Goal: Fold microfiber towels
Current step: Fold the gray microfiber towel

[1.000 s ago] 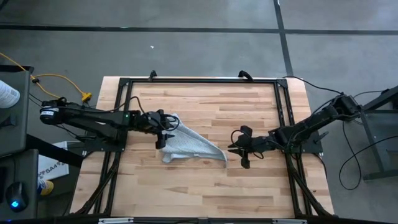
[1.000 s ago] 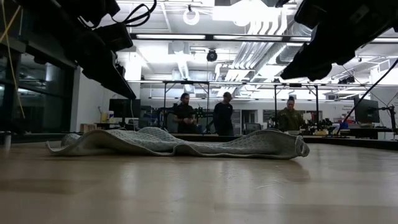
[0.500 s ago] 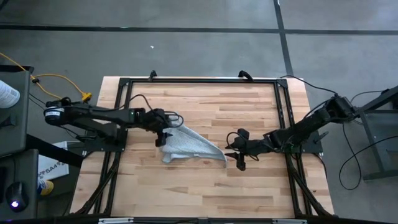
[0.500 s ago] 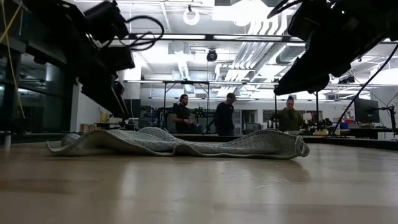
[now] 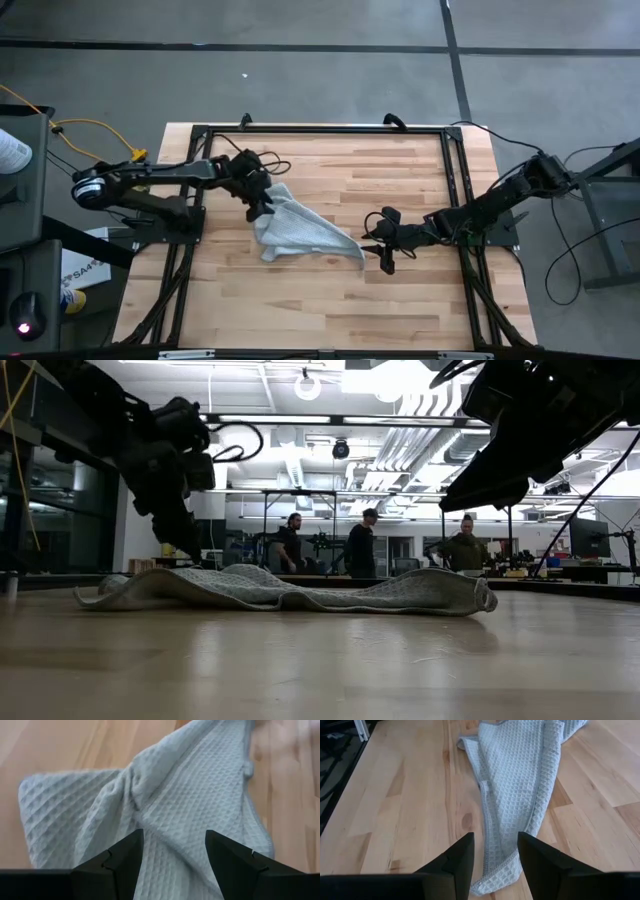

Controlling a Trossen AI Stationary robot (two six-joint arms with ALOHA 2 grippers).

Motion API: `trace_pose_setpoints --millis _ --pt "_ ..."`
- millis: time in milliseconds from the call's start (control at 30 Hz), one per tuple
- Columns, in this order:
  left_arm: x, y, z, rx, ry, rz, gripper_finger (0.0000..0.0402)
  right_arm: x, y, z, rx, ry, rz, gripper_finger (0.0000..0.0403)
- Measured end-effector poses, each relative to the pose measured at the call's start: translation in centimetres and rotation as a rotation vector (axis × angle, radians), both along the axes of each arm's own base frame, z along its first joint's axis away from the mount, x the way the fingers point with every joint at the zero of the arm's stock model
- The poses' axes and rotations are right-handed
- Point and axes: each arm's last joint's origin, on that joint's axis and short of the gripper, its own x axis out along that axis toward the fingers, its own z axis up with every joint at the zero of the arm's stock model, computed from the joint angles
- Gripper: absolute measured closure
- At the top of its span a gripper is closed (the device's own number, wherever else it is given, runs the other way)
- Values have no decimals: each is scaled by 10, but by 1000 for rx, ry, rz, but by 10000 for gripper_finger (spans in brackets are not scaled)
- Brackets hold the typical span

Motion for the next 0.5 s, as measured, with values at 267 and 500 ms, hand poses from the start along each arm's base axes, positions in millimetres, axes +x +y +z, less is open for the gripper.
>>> trace_pose_setpoints --millis 267,500 --pt "11 10 -21 -127 12 -14 187 0 0 0 -5 0 3 257" --pt "18 12 -33 -173 19 -21 187 0 1 0 -3 1 8 257"
